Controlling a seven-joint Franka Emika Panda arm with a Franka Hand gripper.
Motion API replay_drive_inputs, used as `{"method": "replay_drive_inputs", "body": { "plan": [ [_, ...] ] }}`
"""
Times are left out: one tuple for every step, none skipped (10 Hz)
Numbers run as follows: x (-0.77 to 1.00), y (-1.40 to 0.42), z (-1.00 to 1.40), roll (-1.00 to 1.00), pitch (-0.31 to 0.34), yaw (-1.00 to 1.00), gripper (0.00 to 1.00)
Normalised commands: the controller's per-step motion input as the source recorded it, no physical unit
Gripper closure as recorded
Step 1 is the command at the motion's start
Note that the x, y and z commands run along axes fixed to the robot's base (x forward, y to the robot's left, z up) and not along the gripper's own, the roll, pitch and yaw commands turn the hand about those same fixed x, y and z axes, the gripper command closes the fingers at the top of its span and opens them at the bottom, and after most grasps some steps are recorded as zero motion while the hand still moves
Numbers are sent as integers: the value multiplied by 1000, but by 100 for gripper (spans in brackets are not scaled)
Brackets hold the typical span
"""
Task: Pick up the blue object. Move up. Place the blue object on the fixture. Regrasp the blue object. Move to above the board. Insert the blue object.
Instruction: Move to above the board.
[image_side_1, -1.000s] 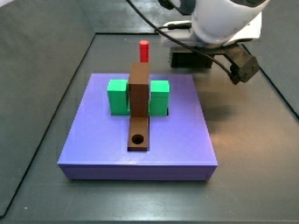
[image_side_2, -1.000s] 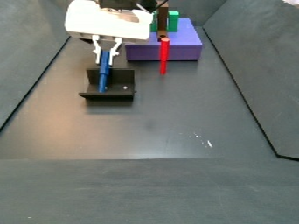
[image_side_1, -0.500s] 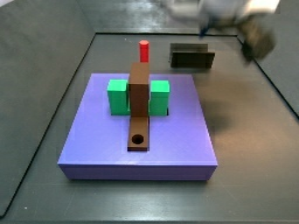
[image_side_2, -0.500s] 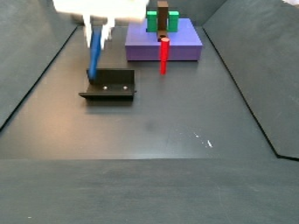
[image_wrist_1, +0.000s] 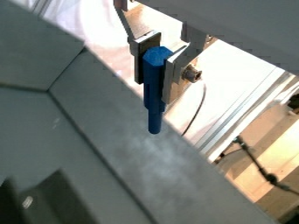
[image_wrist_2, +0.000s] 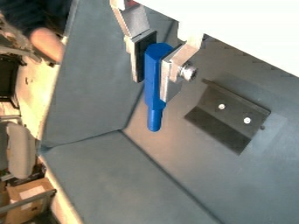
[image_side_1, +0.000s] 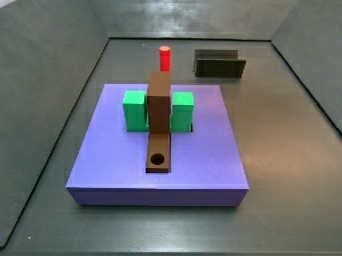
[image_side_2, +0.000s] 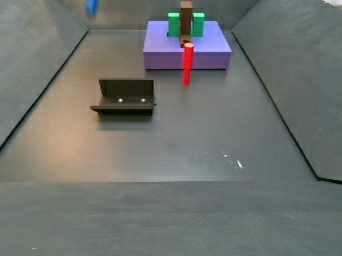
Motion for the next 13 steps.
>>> {"method": "replay_drive_inputs", "body": {
  "plan": [
    [8, -31, 503, 8, 63, 37, 100],
    [31, -24, 239, 7, 77, 44, 100],
    [29, -21, 177, -3, 79, 43, 100],
    [-1058, -1400, 281, -1000, 216, -69, 100],
    [-1070, -1400, 269, -1000, 213, -67, 100],
    [-1147, -1400, 295, -1000, 191, -44, 100],
    [-1160, -1400, 264, -1000, 196, -34, 100],
    [-1136, -1400, 283, -1000, 199, -13, 100],
    [-1151, -1400, 274, -1000, 198, -7, 100],
    [-530, -590, 123, -1000, 192, 12, 100],
    [-327, -357, 68, -1000, 186, 16, 100],
    [-126, -122, 9, -1000, 175, 27, 100],
    [-111, -71, 28, -1000, 139, 45, 100]
  ]
}}
